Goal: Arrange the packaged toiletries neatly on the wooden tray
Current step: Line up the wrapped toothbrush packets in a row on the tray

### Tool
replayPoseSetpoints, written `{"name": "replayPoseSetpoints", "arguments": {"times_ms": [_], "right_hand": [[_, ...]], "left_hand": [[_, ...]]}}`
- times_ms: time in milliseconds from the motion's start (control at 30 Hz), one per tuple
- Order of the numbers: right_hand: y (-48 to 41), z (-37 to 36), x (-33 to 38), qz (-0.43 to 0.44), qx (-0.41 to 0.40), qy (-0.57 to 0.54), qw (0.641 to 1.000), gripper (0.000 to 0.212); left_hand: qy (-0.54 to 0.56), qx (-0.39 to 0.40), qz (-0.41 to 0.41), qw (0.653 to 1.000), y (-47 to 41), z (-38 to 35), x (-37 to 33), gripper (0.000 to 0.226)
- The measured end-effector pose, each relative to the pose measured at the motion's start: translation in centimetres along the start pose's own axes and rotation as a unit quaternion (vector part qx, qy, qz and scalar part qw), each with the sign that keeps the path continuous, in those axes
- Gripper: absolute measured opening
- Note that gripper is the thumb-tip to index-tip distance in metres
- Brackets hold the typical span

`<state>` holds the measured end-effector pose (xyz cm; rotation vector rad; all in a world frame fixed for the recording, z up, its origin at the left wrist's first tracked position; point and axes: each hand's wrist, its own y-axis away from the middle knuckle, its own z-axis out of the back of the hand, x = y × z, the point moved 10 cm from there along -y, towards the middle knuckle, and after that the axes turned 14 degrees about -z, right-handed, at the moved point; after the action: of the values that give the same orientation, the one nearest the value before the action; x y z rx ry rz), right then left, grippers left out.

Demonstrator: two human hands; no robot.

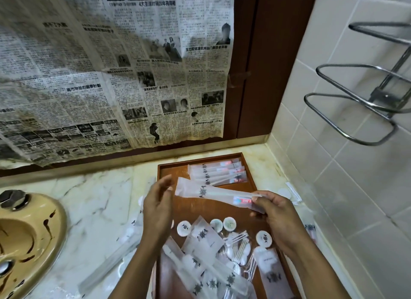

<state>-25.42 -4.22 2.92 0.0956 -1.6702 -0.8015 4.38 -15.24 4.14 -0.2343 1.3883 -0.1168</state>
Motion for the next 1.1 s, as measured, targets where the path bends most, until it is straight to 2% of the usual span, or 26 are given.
{"name": "replayPoseSetpoints", "arguments": {"times_ms": [67, 133, 200, 267, 433, 600, 667, 767, 900, 1100], "right_hand": [[-0.2, 0.4, 0.0, 0.005, -0.002, 0.000, 1.000, 0.015], [-0.4, 0.5, -0.1, 0.008, 0.005, 0.003, 1.000, 0.014], [-0.6, 0.7, -0.4, 0.010, 0.011, 0.005, 1.000, 0.013], [-1.0, 0.9, -0.6, 0.009, 0.014, 0.011, 1.000, 0.014], [-1.5, 1.0, -0.6, 0.005, 0.030, 0.030, 0.999, 0.015], [-2.1, 1.7, -0.2, 0.000, 0.026, 0.055, 0.998, 0.015], [-2.3, 1.7, 0.0, 0.003, 0.027, 0.064, 0.998, 0.015], [-2.4, 1.7, 0.4, 0.011, 0.026, 0.071, 0.997, 0.016], [-2.3, 2.1, 0.8, 0.020, 0.014, 0.055, 0.998, 0.014], [-2.5, 3.2, 1.4, 0.034, -0.019, 0.060, 0.997, 0.008]], "left_hand": [[0.110, 0.022, 0.101, 0.989, 0.2, -1.4, 0.9, 0.038], [0.168, 0.047, 0.146, 0.974, 0.6, -2.7, 0.5, 0.034], [0.130, 0.090, 0.124, 0.980, 0.8, -3.3, 0.1, 0.018], [0.083, 0.125, 0.103, 0.983, 1.0, -3.7, 0.3, 0.019], [0.112, 0.115, 0.136, 0.978, 1.3, -3.9, 1.4, 0.015], [0.162, 0.154, 0.141, 0.965, 1.7, -5.2, 0.9, 0.042], [0.147, 0.162, 0.129, 0.967, 1.6, -5.6, 0.6, 0.038], [0.126, 0.160, 0.110, 0.973, 1.5, -5.9, 0.4, 0.024], [0.108, 0.134, 0.086, 0.981, 1.0, -5.7, 0.2, 0.016], [0.096, 0.113, 0.076, 0.986, 0.9, -5.4, 0.6, 0.016]]}}
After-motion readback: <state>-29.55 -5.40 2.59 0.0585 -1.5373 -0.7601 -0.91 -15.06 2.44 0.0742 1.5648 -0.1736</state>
